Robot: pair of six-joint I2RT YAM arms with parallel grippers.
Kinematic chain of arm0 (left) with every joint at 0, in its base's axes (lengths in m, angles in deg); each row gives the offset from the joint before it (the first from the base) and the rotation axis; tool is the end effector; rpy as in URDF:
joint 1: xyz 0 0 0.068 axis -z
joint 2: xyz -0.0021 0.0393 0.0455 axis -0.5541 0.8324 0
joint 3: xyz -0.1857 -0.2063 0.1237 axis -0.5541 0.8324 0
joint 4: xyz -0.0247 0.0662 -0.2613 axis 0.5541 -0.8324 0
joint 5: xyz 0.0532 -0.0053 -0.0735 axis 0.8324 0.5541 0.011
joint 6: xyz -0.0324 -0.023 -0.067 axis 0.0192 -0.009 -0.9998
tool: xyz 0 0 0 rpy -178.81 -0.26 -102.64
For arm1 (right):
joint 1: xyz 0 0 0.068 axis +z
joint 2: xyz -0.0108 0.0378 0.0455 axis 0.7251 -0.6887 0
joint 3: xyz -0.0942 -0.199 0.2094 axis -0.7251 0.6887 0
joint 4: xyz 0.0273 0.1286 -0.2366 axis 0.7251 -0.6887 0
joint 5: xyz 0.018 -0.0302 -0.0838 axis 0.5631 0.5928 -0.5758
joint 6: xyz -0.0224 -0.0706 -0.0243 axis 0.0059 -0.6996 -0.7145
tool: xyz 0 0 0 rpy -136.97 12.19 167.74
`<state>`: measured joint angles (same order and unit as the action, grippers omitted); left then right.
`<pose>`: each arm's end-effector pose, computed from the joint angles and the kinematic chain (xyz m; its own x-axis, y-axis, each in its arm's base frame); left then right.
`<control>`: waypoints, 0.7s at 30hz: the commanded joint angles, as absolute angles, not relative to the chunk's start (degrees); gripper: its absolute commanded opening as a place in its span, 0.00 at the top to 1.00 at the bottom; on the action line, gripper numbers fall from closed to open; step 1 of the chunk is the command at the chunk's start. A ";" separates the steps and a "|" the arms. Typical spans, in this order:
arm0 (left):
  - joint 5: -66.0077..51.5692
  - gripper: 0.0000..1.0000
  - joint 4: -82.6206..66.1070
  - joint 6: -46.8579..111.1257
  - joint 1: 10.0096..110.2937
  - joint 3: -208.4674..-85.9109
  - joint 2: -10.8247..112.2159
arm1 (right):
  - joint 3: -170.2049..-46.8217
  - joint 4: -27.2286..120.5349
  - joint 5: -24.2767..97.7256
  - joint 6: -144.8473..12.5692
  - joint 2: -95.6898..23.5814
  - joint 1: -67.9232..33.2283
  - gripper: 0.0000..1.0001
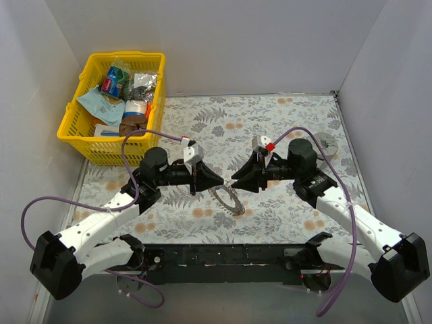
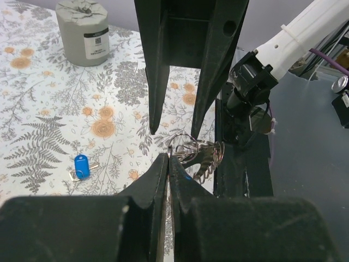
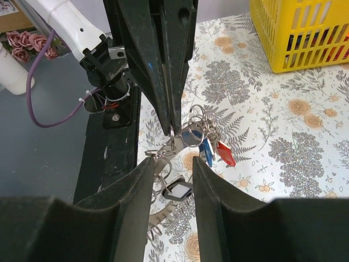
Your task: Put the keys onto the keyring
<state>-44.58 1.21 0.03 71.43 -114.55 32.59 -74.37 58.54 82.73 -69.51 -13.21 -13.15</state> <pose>0.1612 -0.1852 0.3290 -0.7456 -0.0334 -0.6656 0.6570 0.1306 -0.7425 0.1697 0.1759 0.3384 -0.1390 -0.0488 -0.9891 -0.9890 0.0578 0.1362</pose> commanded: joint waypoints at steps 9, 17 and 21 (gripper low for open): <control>-50.02 1.00 4.05 0.91 72.67 -117.12 41.38 | -72.26 61.40 80.77 -68.47 -9.91 -17.99 0.58; -50.55 1.00 10.12 -0.32 76.10 -118.52 49.37 | -69.36 60.78 76.98 -68.03 -7.80 -20.63 0.59; -49.32 1.00 10.91 0.47 77.16 -117.91 51.14 | -68.48 60.78 76.81 -67.86 -7.97 -21.25 0.60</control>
<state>-49.07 7.29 -0.16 76.07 -116.34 50.99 -69.37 59.32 77.88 -68.44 -8.69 -20.58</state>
